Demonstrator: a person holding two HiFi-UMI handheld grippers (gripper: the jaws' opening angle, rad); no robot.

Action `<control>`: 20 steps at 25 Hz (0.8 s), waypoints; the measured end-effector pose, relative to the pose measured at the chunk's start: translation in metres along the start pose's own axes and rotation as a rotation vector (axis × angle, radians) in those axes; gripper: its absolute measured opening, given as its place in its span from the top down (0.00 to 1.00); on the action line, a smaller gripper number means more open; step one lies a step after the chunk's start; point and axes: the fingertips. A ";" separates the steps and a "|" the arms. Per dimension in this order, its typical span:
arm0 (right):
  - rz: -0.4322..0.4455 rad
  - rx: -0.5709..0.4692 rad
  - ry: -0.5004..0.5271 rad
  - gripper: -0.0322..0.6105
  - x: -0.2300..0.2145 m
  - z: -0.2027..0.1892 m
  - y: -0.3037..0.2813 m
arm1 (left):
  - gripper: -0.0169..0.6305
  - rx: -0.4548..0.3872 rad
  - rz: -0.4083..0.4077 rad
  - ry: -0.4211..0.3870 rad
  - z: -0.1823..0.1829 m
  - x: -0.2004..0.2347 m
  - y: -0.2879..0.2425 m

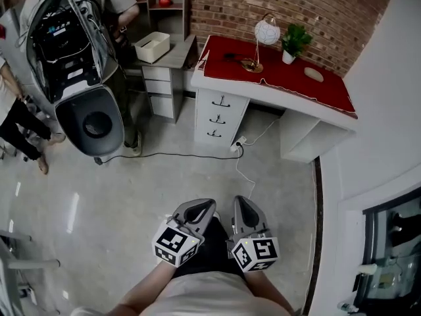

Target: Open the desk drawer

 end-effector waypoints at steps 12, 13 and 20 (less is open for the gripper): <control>0.028 0.011 0.020 0.92 -0.039 0.004 -0.078 | 0.96 0.002 0.026 0.004 0.009 0.049 -0.066; 0.030 0.013 0.020 0.92 -0.042 0.004 -0.083 | 0.95 0.004 0.028 0.005 0.009 0.052 -0.071; 0.023 0.012 0.001 0.92 -0.070 0.004 -0.115 | 0.95 0.017 0.027 0.001 0.008 0.070 -0.106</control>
Point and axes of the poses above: the fingertips, and each gripper's own axes: y backward along the fingers, x to its left, z out of its top, and after that the axes turned 14 degrees about -x, right-handed
